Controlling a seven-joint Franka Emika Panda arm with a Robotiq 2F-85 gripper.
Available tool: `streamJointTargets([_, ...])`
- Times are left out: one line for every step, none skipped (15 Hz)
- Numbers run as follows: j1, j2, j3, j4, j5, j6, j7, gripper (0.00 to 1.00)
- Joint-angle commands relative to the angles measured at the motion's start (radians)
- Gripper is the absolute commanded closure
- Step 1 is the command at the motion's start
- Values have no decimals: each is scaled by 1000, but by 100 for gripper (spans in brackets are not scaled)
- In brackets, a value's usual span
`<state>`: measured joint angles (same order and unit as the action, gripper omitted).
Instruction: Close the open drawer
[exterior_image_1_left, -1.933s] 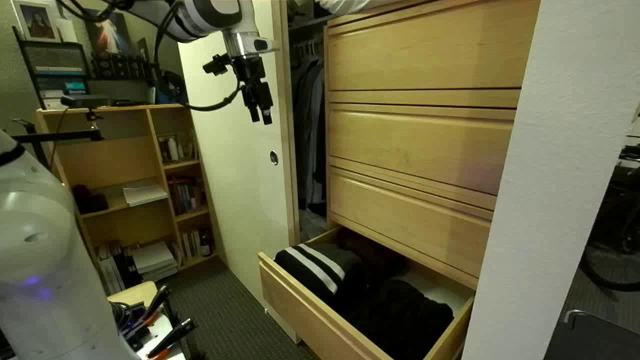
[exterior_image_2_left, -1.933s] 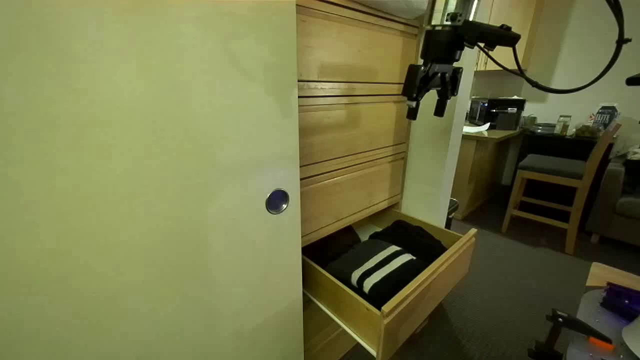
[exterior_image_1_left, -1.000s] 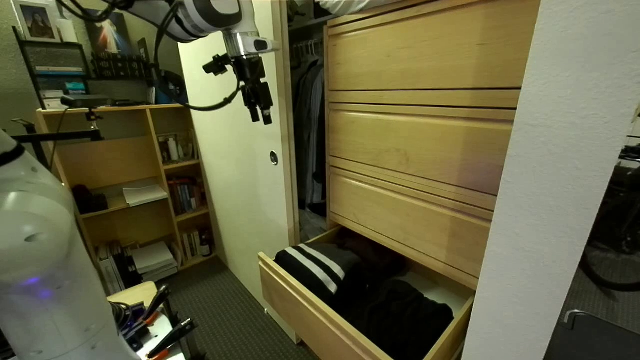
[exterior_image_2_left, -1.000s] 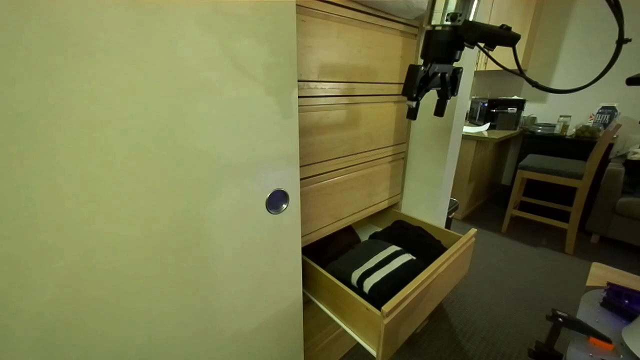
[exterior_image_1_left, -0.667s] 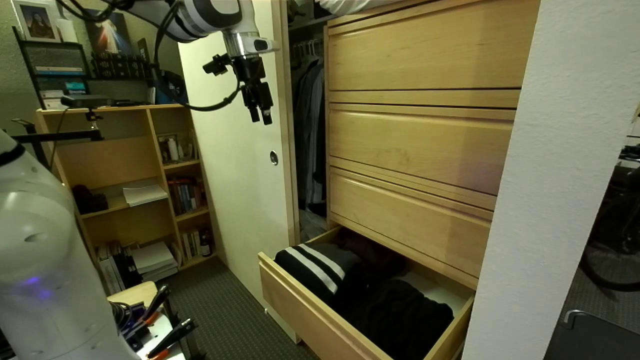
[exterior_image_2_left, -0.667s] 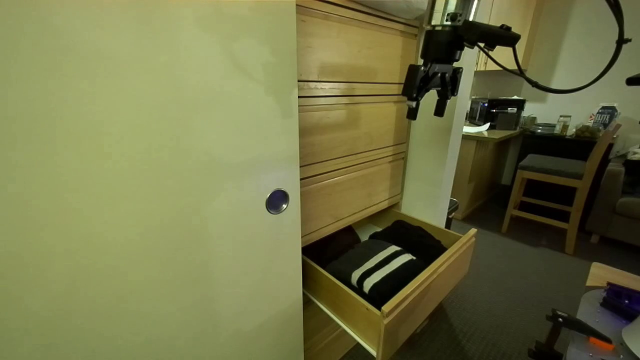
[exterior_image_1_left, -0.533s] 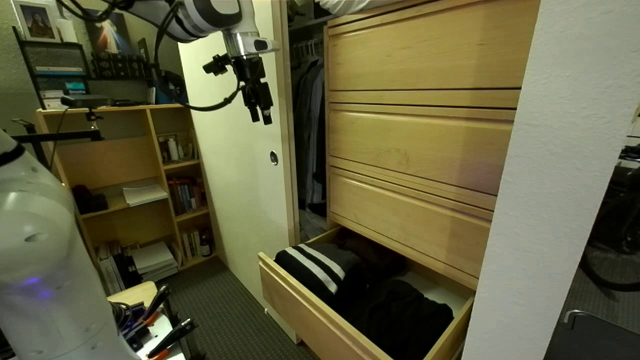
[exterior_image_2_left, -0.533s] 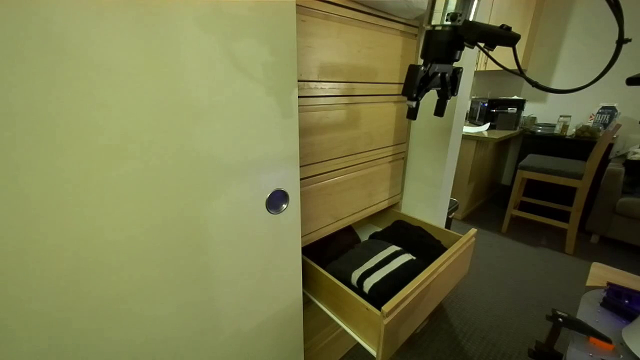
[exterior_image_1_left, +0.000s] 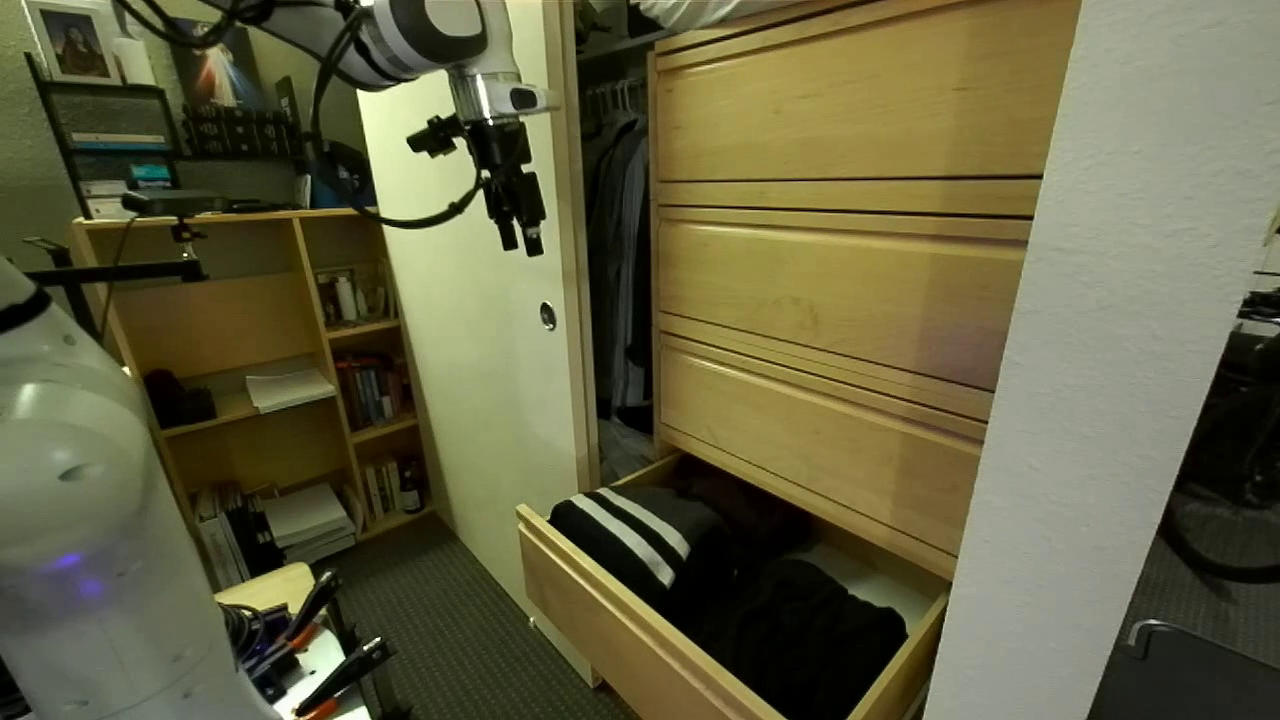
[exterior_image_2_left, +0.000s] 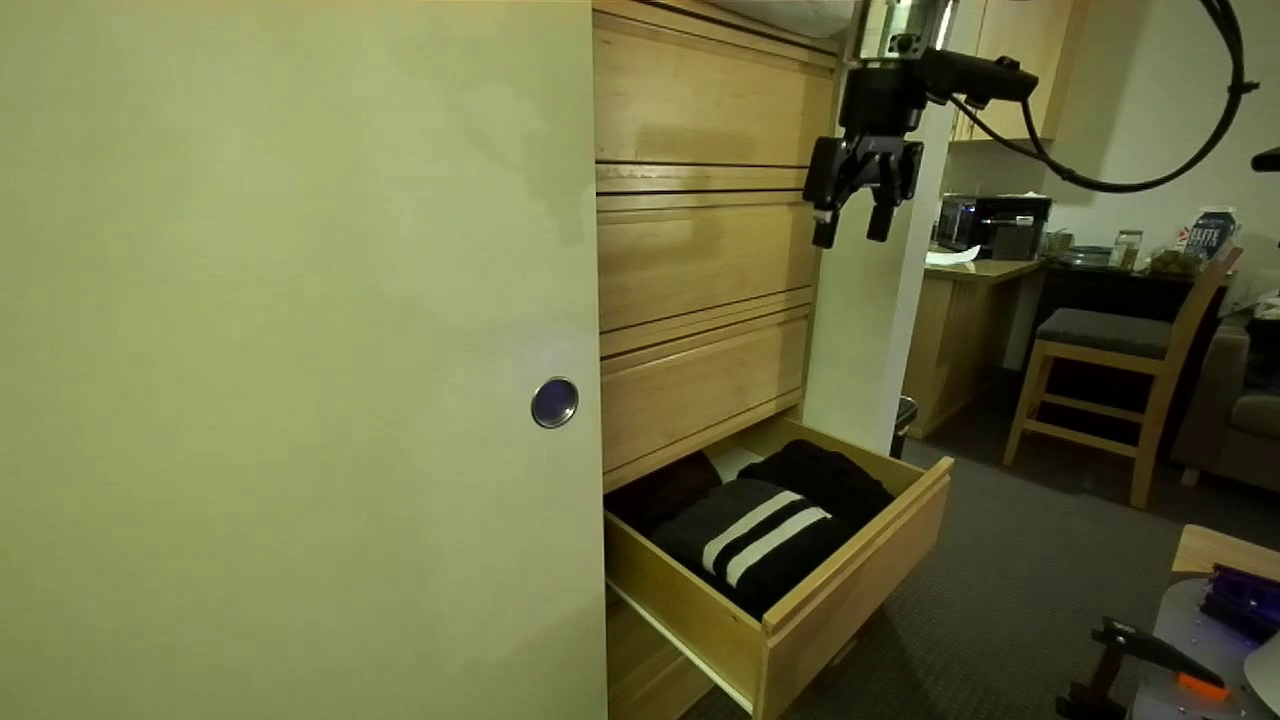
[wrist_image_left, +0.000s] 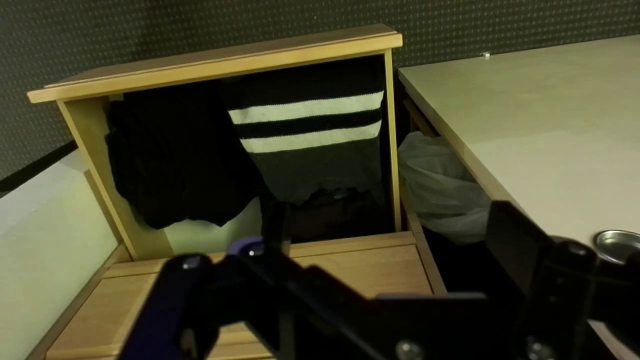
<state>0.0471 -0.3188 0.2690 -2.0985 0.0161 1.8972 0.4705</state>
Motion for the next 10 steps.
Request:
streamJointTargets([14,8,-23,-54,-22,32,-17,0])
streamJointTargets([13,11,-28,-68,-23,36,-24,0])
streamJointTargets([13,12,-32,-88,-26,42,-30,0])
streamJointTargets([12,14,-37,-106,-30,48,-35,0])
streamJointTargets([13,14,-43,-129,-31,61,-51,0])
streamJointTargets([13,13,-47,-151,-37,75,-61,0])
streamJointTargets([13,12,-51,-175,-44,91,-74,0])
streamJointTargets([14,12,-55,-196,-52,102,-85,0])
streamJointTargets([13,12,-58,-216,-62,114,-92,0])
streamJointTargets([13,12,-61,-235,-67,125,-101,0])
